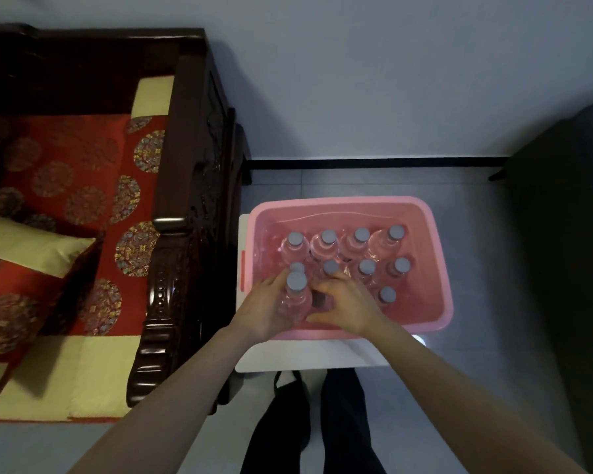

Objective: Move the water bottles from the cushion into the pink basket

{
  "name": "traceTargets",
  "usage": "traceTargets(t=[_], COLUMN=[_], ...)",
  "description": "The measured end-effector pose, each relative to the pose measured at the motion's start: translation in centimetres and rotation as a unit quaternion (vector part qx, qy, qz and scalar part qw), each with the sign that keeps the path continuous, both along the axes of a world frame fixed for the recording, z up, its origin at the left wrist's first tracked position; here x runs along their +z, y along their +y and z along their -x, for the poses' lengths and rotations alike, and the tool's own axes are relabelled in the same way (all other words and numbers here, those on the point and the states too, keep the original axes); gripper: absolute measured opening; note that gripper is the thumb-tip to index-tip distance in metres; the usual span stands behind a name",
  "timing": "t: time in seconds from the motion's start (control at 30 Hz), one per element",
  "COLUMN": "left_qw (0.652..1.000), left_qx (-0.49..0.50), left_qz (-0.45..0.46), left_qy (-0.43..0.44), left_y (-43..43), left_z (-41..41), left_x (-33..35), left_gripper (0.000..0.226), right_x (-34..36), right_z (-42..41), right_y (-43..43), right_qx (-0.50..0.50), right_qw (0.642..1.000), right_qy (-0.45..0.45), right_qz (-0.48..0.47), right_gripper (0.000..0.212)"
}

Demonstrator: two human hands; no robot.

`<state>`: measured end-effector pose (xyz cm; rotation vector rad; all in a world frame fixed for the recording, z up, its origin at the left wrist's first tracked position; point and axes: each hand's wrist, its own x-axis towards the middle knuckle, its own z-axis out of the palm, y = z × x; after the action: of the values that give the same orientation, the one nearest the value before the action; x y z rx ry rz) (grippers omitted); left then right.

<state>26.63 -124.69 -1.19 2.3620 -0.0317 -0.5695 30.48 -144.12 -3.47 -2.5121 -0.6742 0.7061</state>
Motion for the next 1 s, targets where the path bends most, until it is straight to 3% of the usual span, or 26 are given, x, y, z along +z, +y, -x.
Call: traceTargets(t=[0.1, 0.2, 0.3, 0.43, 0.8, 0.9, 1.0], left_qw=[0.999, 0.994, 0.998, 0.99, 0.982, 0.976, 0.968], left_qx=[0.015, -0.014, -0.055, -0.038, -0.089, -0.12, -0.12], left_qz=[0.036, 0.081, -0.016, -0.112, -0.157, -0.169, -0.203], left_qy=[0.029, 0.066, 0.001, -0.075, 0.052, 0.062, 0.082], left_y=[0.2, 0.7, 1.4, 1.1, -0.9, -1.0, -0.8], left_z=[0.0, 0.4, 0.8, 0.5, -1.7, -1.6, -1.6], left_x=[0.2, 0.5, 0.4, 1.3, 0.1, -0.1, -1.4], left_gripper=[0.065, 0.038, 0.034, 0.007, 0.02, 0.007, 0.022], right_x=[-0.8, -1.3, -1.9, -2.2, -2.5, -2.8, -2.7], right_z=[0.2, 0.5, 0.6, 0.4, 0.5, 0.5, 0.7], right_y=[0.2, 0.3, 0.4, 0.4, 0.5, 0.4, 0.4], right_qx=[-0.033, -0.025, -0.023, -0.05, -0.089, -0.098, -0.106], right_qw=[0.999, 0.999, 0.999, 0.998, 0.994, 0.992, 0.991], right_qy=[-0.003, -0.005, -0.003, -0.007, 0.008, 0.012, 0.014], right_qz=[-0.027, -0.037, -0.046, -0.039, -0.068, -0.077, -0.083], right_gripper=[0.057, 0.034, 0.012, 0.024, 0.028, 0.029, 0.03])
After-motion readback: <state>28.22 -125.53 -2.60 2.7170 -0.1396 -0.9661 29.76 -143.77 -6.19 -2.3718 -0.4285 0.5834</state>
